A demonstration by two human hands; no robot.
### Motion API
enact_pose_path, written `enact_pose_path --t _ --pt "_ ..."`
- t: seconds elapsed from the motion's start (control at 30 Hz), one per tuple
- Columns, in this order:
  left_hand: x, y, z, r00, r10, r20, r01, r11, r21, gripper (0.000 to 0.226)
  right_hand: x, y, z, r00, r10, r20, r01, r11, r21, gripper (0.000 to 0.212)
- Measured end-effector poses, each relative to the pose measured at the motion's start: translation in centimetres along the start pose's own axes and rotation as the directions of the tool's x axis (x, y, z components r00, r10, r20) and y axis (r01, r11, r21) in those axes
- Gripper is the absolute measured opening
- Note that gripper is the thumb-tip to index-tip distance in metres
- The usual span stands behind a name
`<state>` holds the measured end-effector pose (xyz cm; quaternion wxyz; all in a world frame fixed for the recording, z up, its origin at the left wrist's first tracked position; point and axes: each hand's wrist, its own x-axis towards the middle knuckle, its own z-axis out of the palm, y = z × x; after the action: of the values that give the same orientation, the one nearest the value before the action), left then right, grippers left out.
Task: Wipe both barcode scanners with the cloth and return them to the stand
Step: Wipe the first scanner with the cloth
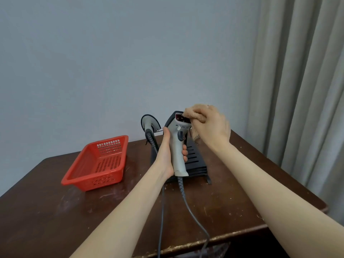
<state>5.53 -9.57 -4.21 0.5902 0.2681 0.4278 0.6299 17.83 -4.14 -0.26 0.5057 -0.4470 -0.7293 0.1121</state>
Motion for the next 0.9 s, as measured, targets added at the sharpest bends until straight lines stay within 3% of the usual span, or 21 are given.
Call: enact_pose_path --t 0.23,0.33,0.57,0.77,0.9 --pt "0.3 -1.1 -0.2 0.997 0.068 -0.033 -0.067 0.997 0.028 0.074 -2.1 -1.7 0.4 0.985 -0.155 0.079 0.151 0.987 0.059 0.029" --pt "0.4 -1.1 -0.5 0.996 0.088 -0.035 -0.088 0.996 -0.008 0.074 -2.1 -1.8 0.4 0.977 -0.203 0.061 0.207 0.976 -0.060 0.031" --pt "0.3 -1.0 -0.6 0.994 0.103 -0.049 -0.104 0.994 -0.030 0.073 -1.7 -1.5 -0.3 0.992 -0.113 0.048 0.121 0.960 -0.254 0.026" --pt "0.3 -1.0 -0.3 0.979 0.183 -0.085 -0.179 0.982 0.055 0.073 -2.0 -3.2 -0.9 0.981 -0.113 0.161 0.114 0.993 0.004 0.030" --pt "0.2 -0.8 -0.5 0.984 0.166 -0.065 -0.165 0.986 0.016 0.072 -1.6 -2.6 -1.3 0.984 -0.129 0.119 0.148 0.976 -0.161 0.024"
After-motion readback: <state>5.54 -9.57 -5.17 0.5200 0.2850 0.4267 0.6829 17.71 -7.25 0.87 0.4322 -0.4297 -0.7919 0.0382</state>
